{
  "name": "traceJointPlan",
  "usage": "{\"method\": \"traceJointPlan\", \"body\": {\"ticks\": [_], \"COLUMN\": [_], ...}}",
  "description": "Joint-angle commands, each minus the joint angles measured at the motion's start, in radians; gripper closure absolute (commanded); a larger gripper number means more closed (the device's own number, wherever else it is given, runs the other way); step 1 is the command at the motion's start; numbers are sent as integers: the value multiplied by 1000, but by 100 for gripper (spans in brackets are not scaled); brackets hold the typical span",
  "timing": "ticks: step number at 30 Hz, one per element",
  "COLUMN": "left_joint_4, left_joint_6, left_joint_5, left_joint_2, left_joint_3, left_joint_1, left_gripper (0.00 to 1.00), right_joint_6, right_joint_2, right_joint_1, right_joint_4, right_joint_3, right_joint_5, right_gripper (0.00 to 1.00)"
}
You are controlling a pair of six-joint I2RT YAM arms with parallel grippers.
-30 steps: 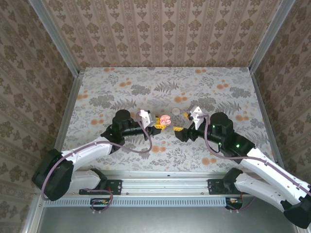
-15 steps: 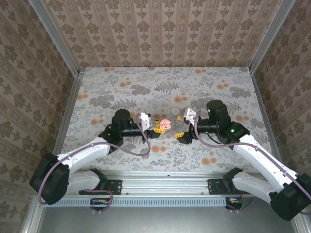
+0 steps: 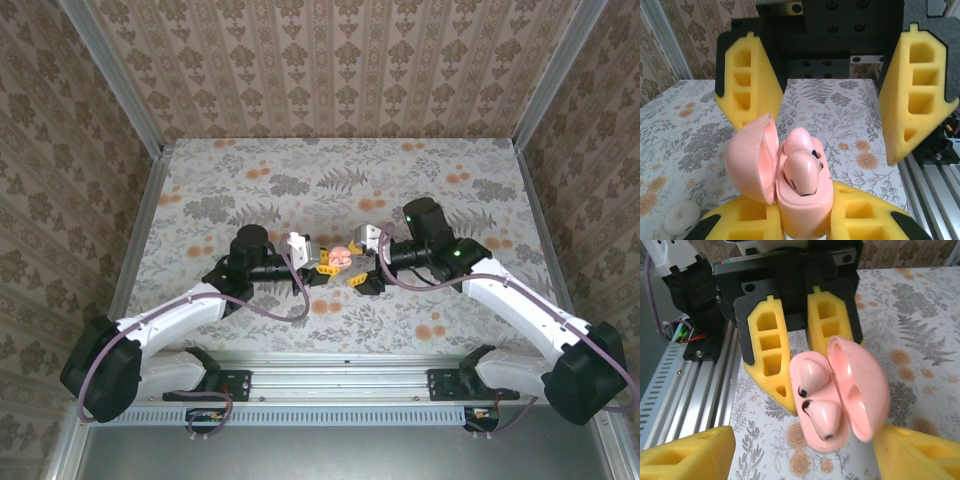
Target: Insert the wireless bluetooth earbuds into the charging case
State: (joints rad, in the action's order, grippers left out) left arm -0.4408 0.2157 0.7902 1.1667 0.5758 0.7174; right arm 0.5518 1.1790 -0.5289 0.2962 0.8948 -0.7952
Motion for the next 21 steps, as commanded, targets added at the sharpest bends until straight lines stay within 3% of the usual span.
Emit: {"method": "traceJointPlan", "body": {"ticks": [1, 9, 21], "left_joint_4": [4, 22, 16], "left_joint_6": [25, 28, 22], "left_joint_5": [28, 12, 4], "left_joint_2": [-27, -38, -29], "left_joint_3": [36, 28, 22], "left_joint_1": [-7, -9, -9], "left_gripper": [98, 98, 98], "right_joint_6": [40, 80, 76], "right_joint_2": [41, 48, -128], "right_joint_1": [-16, -19, -18], "right_joint_4": [36, 63, -10], "right_joint_3": [56, 84, -6], "right_joint_5": [-59, -67, -20], "right_gripper": [29, 35, 47]}}
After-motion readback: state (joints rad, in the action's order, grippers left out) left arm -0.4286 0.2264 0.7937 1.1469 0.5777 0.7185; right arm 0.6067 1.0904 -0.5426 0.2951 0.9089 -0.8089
